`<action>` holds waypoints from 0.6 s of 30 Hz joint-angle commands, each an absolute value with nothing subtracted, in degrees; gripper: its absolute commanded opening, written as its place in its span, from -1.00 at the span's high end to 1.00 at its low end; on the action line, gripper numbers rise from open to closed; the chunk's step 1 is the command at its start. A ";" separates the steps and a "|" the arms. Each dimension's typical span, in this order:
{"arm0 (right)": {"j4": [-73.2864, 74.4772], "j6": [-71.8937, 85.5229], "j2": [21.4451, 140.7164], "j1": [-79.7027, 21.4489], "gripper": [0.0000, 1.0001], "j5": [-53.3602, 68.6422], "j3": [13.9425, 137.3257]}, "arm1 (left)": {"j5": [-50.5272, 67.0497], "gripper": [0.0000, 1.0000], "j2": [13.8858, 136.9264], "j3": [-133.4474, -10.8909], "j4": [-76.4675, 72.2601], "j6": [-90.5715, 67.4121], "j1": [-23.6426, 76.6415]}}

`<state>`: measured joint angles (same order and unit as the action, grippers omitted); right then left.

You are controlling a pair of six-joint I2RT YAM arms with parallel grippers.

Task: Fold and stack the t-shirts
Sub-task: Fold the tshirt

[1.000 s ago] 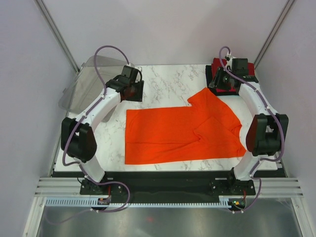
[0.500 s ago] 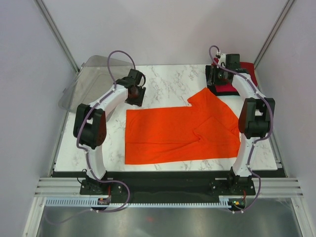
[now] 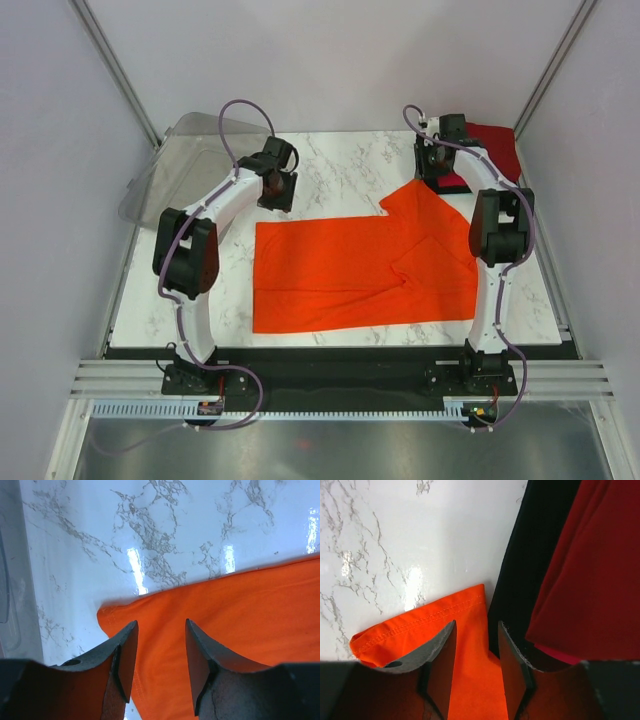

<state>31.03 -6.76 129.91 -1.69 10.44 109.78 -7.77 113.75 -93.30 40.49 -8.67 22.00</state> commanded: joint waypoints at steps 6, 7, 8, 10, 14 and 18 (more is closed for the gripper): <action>31.73 -10.46 132.98 -2.64 0.12 7.30 113.73 | -5.36 0.01 109.95 -95.62 40.43 -11.43 23.29; 31.73 -10.46 133.15 -2.64 0.12 7.12 113.73 | -5.45 0.01 109.78 -95.54 40.43 -11.34 23.29; 31.64 -10.55 133.07 -2.81 0.13 7.29 113.73 | -5.54 0.01 109.69 -95.62 40.43 -11.25 23.29; 31.64 -10.46 133.15 -2.90 0.14 7.73 113.64 | -5.80 -0.01 109.77 -95.71 40.34 -10.81 23.38; 31.55 -10.02 133.50 -3.60 0.28 7.29 113.47 | -7.21 -0.03 109.69 -95.45 40.52 -10.99 23.29; 30.77 -10.28 133.33 -4.83 0.42 6.77 112.59 | -7.99 -0.03 109.77 -95.62 40.52 -11.07 23.29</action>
